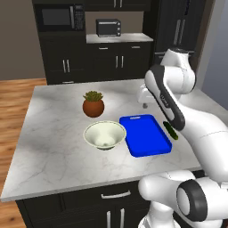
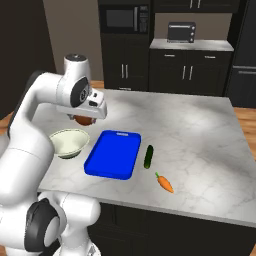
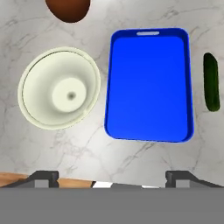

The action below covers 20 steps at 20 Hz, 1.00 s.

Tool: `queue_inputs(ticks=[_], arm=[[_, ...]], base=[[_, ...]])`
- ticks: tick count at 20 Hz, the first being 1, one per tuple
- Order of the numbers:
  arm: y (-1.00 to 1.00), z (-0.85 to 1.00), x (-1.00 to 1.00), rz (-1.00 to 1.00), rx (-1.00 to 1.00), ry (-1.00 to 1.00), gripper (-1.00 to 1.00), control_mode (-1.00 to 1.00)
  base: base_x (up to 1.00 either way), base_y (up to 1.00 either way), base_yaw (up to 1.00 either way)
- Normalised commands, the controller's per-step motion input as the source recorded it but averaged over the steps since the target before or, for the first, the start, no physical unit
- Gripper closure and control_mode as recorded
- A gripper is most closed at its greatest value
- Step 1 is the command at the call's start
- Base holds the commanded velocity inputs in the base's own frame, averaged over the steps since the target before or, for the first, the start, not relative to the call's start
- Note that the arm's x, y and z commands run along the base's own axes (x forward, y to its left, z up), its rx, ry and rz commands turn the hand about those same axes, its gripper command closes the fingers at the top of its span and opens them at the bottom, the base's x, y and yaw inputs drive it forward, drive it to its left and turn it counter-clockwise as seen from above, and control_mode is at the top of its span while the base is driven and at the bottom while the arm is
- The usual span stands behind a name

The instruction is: Place the two vegetables and bowl onto the tray for setting up a vegetable dip station.

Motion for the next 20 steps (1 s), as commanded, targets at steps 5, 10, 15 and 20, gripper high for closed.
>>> queue_inputs(ticks=[5,10,15,20], arm=[[0.00,-0.22,0.00,-0.02,0.11,0.00,-1.00,-1.00],[0.00,-0.25,0.00,-0.04,0.14,0.00,-1.00,-1.00],[0.00,-0.28,0.00,-0.04,0.10,-0.02,-1.00,-1.00],[0.00,-0.14,0.09,-0.04,0.05,0.00,-1.00,-1.00]], base=[[0.00,0.00,0.00],[0.00,0.00,0.00],[0.00,0.00,0.00],[0.00,0.00,0.00]])
